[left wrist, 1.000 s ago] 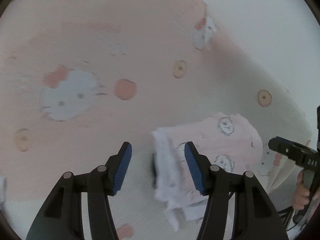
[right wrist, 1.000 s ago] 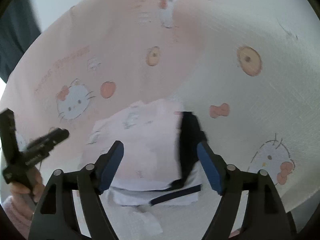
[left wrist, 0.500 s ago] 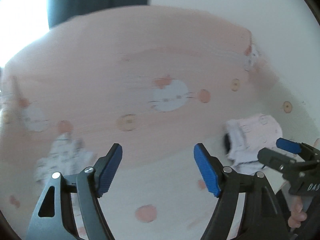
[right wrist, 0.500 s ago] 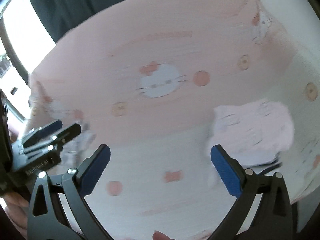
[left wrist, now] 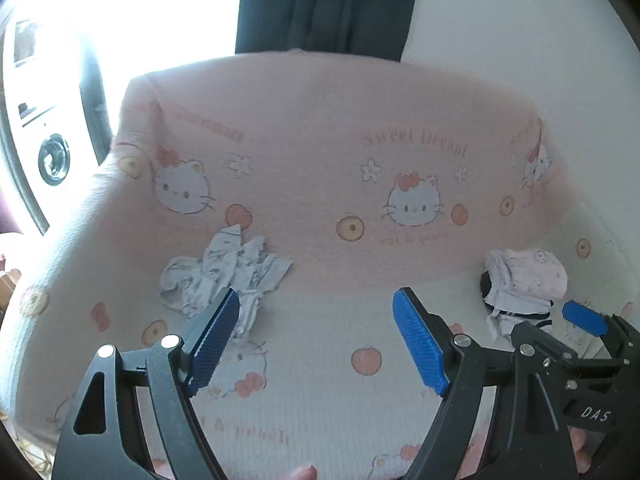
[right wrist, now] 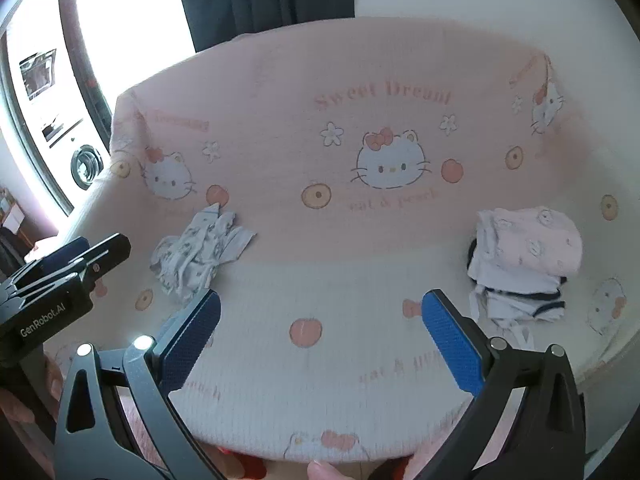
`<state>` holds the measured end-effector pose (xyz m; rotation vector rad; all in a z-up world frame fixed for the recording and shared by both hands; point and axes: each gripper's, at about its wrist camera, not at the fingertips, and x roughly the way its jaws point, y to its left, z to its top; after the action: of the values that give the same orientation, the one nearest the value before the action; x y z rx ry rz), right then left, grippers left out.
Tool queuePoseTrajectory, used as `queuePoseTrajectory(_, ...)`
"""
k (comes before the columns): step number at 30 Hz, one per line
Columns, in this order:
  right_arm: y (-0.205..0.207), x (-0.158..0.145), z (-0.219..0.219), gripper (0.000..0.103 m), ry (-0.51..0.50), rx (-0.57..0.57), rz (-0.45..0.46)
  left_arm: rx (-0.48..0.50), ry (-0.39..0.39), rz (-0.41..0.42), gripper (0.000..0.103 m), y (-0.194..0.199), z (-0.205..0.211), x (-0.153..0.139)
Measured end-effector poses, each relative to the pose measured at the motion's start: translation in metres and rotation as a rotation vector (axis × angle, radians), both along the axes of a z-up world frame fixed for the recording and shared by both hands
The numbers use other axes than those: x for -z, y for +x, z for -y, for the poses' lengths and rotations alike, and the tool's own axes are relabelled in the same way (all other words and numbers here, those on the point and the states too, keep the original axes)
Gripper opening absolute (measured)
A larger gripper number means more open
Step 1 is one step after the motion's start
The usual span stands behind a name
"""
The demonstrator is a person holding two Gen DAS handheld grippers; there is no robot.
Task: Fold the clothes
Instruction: 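Open both grippers and withdraw them from the stack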
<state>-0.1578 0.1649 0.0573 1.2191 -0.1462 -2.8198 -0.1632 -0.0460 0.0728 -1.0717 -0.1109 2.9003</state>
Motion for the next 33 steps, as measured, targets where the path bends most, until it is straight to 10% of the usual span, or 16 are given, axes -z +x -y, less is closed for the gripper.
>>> queuePoseTrajectory(21,0.161,0.042,0.004,0.102,0.077,0.012,0.058,-0.036,0.009,0.052,0.081,0.158,-0.019,0.049)
queuePoseTrajectory(33,0.17,0.05,-0.004,0.102,0.109,0.047,0.08,-0.02,0.005,0.08,0.081,0.175,-0.03,0.059)
